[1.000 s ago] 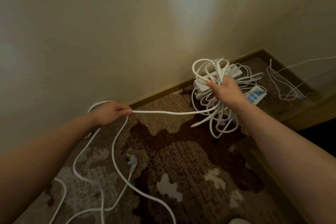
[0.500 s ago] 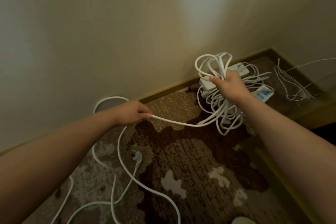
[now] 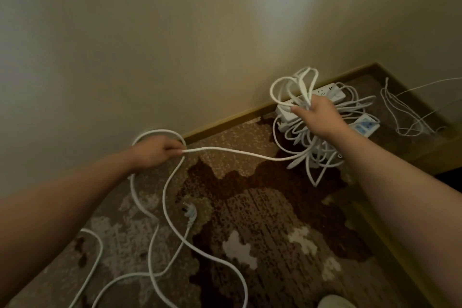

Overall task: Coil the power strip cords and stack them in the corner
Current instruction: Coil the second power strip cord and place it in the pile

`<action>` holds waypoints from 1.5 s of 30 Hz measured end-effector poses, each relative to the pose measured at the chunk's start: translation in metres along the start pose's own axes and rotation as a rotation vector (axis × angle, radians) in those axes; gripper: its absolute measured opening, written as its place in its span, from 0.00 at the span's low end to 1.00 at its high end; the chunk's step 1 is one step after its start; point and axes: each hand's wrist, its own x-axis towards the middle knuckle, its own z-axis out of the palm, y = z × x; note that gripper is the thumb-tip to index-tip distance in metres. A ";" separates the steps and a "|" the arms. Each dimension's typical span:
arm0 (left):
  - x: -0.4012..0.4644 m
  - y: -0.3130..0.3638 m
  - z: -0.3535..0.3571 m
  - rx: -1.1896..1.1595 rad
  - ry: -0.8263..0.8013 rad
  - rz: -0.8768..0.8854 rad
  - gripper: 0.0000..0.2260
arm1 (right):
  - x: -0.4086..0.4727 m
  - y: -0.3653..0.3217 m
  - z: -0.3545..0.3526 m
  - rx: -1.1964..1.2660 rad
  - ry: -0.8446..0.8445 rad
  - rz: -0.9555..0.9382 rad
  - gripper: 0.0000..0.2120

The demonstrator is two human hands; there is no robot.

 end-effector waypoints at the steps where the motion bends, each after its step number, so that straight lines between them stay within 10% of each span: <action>1: 0.005 0.017 0.001 0.045 -0.011 0.068 0.11 | -0.001 -0.009 0.002 0.042 -0.049 -0.019 0.06; 12: 0.034 0.145 -0.002 0.181 -0.039 0.482 0.11 | -0.015 -0.047 0.017 0.361 -0.444 -0.175 0.12; 37: 0.057 0.121 0.002 -0.075 0.589 0.015 0.11 | -0.025 -0.049 0.026 0.361 -0.420 -0.068 0.21; 45: 0.068 0.111 0.003 -0.148 0.592 -0.090 0.13 | -0.023 -0.042 0.037 0.209 -0.550 -0.074 0.04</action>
